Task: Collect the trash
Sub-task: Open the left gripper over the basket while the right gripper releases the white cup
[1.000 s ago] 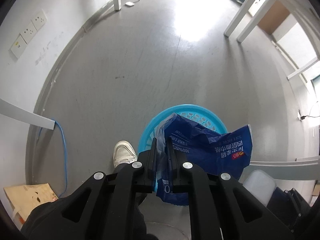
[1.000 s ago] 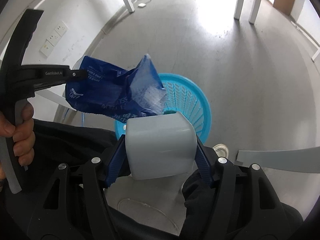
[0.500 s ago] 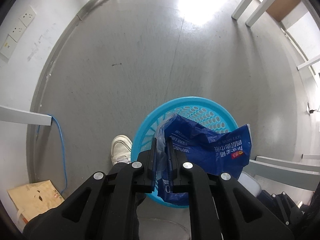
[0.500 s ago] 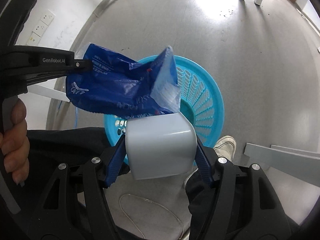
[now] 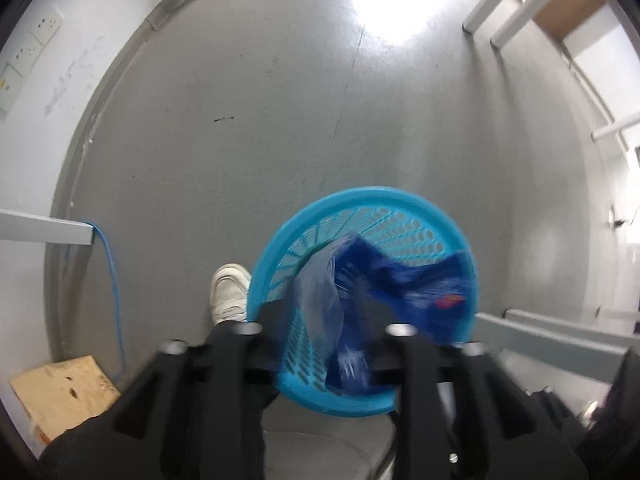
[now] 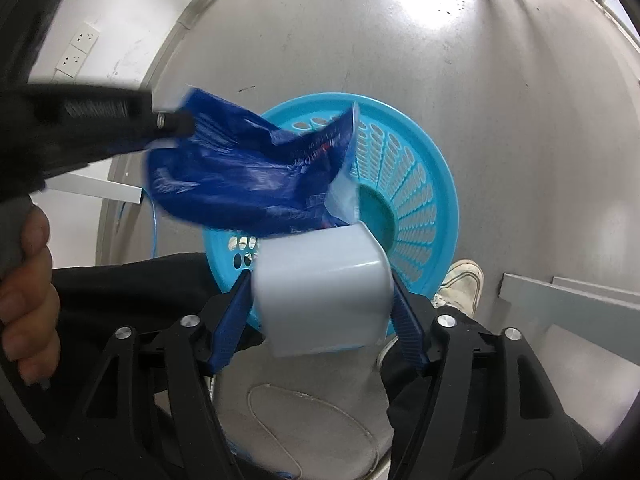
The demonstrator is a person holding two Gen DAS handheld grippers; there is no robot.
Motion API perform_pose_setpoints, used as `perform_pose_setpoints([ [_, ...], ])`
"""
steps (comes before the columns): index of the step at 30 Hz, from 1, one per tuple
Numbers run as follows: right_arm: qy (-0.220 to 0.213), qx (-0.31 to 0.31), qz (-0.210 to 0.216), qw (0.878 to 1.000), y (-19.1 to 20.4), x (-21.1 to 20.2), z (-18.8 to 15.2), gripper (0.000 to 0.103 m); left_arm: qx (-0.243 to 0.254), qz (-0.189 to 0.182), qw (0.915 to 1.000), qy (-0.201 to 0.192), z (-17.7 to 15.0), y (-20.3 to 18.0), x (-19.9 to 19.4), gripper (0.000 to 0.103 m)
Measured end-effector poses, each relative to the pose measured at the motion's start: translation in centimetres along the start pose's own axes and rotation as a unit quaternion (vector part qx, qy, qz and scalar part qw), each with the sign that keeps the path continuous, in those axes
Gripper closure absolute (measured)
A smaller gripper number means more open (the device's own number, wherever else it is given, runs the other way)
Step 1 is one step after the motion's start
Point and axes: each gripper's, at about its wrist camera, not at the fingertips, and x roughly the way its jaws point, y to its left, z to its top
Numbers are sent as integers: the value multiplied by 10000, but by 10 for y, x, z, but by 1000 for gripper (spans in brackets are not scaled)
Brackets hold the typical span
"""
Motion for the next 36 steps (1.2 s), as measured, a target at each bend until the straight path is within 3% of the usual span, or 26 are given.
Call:
perform_pose_setpoints([
  [2, -66, -52, -32, 10000, 2, -2, 0, 29, -41, -14, 10000, -67, 0, -1, -2, 51],
  [17, -242, -33, -133, 9996, 5, -22, -15, 29, -278, -90, 9996, -59, -21, 12, -18, 51],
  [24, -582, -182, -278, 9978, 9, -52, -31, 29, -25, -155, 9993, -354, -45, 15, -50, 50],
  [27, -778, -354, -240, 9961, 15, -71, -42, 25, 222, -195, 9976, -622, -61, 12, -69, 42],
  [31, -960, -425, -278, 9941, 18, -95, -62, 21, 142, -364, 9954, -872, -73, 22, -93, 40],
  [36, -1359, -592, -267, 9886, 25, -132, -90, 21, 417, -376, 9921, -1124, -94, 18, -113, 38],
])
